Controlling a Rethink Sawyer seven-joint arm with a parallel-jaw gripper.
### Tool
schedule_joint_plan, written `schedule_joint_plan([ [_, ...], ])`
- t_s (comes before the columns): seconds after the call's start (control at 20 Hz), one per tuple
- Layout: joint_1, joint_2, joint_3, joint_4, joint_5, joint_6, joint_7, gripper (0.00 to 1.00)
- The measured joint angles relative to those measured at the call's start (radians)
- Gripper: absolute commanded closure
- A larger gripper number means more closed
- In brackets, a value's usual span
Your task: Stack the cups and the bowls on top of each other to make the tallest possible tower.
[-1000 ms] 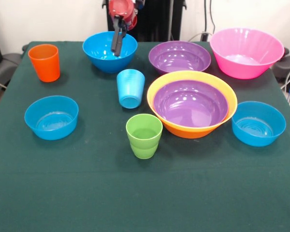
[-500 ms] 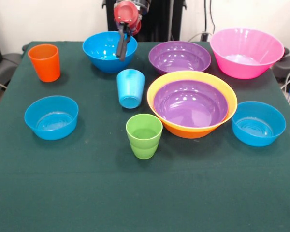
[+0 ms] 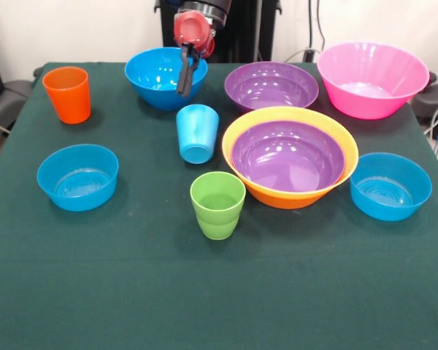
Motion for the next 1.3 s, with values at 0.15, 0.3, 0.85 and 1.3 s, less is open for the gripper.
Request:
schedule_joint_plan([
  [0.15,-0.004,0.017,0.000,0.000,0.000,0.000,0.000,0.00],
  [0.3,-0.010,0.030,0.000,0.000,0.000,0.000,0.002,0.00],
  [0.85,-0.035,0.066,0.001,-0.001,0.000,0.000,0.055,0.00],
  [1.3,-0.035,0.074,0.005,-0.001,0.000,0.000,0.104,0.00],
])
